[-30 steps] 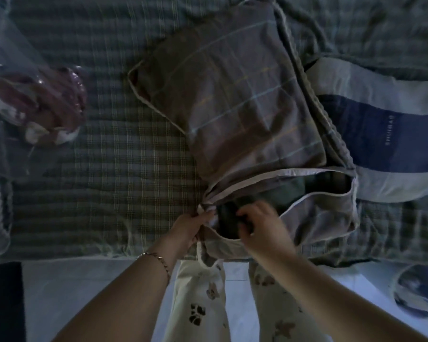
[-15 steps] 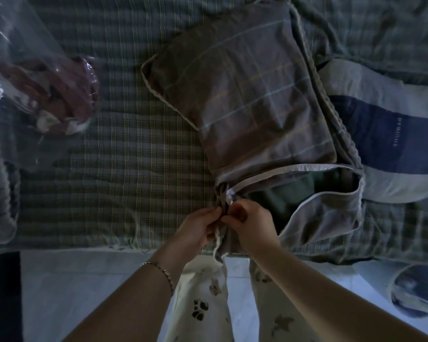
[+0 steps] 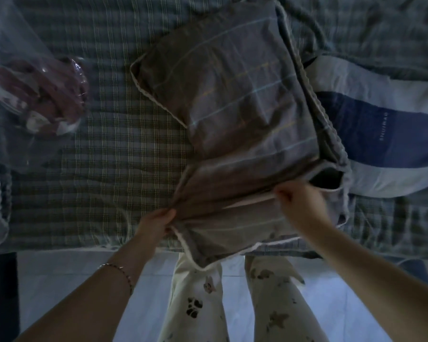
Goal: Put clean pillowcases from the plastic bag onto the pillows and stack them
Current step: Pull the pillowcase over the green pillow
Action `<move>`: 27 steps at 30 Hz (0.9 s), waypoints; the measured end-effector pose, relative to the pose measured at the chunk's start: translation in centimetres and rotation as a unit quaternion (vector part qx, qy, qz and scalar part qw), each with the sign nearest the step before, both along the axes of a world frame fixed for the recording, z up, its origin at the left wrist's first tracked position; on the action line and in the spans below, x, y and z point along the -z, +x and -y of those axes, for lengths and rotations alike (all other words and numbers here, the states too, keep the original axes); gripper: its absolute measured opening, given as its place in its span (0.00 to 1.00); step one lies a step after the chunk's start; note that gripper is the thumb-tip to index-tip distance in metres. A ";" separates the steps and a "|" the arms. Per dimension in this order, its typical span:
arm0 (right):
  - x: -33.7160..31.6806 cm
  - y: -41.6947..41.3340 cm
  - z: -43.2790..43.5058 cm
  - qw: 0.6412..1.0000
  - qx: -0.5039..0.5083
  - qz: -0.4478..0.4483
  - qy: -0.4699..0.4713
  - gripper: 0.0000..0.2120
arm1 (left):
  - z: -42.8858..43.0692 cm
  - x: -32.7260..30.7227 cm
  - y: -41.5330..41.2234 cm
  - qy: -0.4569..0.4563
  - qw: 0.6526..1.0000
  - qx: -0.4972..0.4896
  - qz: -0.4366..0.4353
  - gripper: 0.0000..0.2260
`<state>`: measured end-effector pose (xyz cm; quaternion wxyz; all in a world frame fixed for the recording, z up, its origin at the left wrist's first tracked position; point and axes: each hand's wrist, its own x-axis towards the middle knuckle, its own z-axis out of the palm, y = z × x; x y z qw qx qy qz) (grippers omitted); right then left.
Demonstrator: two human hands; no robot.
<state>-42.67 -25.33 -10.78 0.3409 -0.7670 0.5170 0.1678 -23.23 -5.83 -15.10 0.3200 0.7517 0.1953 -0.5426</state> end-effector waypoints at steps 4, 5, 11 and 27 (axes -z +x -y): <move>-1.1 -3.9 3.4 0.997 0.067 -0.018 -0.046 0.08 | 1.9 0.4 -1.7 0.088 0.885 0.356 0.287 0.14; -1.6 -4.2 3.5 0.998 0.053 -0.004 -0.042 0.07 | 3.6 0.1 -3.4 0.020 0.818 0.446 0.362 0.19; -4.2 -4.7 3.9 0.988 -0.058 0.140 -0.018 0.06 | 12.3 -0.7 -11.7 -0.133 0.610 0.653 0.428 0.26; 3.0 -6.8 2.9 0.914 0.331 -0.037 0.231 0.43 | 8.8 -0.1 -9.4 0.165 0.956 0.235 0.067 0.51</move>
